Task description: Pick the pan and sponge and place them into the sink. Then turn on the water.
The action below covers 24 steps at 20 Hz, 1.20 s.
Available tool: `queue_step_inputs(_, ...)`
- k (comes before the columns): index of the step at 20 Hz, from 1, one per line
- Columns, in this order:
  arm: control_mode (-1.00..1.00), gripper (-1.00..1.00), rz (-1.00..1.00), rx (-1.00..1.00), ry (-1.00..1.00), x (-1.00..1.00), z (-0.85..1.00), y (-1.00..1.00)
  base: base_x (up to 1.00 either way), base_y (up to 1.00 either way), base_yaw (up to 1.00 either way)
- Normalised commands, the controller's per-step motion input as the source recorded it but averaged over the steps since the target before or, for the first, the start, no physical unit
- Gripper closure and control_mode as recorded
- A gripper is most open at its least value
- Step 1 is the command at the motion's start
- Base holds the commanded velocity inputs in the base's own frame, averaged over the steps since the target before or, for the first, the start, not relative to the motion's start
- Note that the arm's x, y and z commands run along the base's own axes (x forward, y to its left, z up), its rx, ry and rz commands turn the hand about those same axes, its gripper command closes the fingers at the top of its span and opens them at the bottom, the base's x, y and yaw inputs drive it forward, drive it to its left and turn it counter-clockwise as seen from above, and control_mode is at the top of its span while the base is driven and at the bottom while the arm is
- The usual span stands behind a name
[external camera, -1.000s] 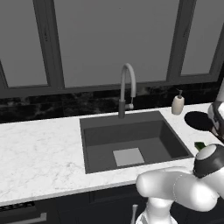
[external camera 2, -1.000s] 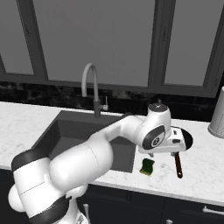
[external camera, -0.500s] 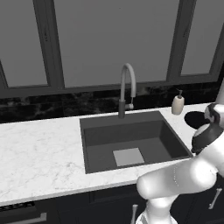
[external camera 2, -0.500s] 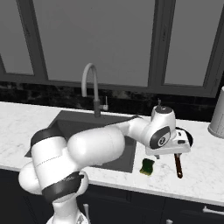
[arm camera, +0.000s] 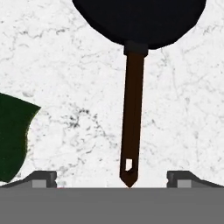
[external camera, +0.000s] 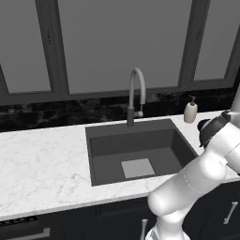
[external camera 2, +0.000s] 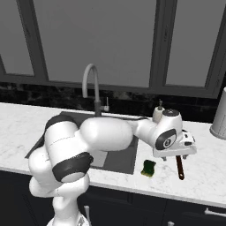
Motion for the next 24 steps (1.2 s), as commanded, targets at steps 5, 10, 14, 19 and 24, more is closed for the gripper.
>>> queue_step_inputs(5, -1.00, -1.00, 0.00, 0.00, 0.00, 0.08, -0.23, -0.10, 0.00, 0.00, 0.00)
queue_step_inputs(10, -1.00, -1.00, 0.00, 0.00, 0.00, 0.02, -0.26, -0.13, 0.00, 0.00, 0.00)
queue_step_inputs(14, -1.00, -1.00, 0.00, 0.04, 0.04, 0.09, -0.32, -0.09, 0.00, 0.00, 0.00)
queue_step_inputs(19, -1.00, -1.00, 0.00, 0.11, 0.22, 0.09, -0.39, -0.17, 0.00, 0.00, 0.00)
queue_step_inputs(24, -1.00, -1.00, 0.00, 0.12, 0.21, 0.11, -0.27, -0.30, 0.00, 0.00, 0.00)
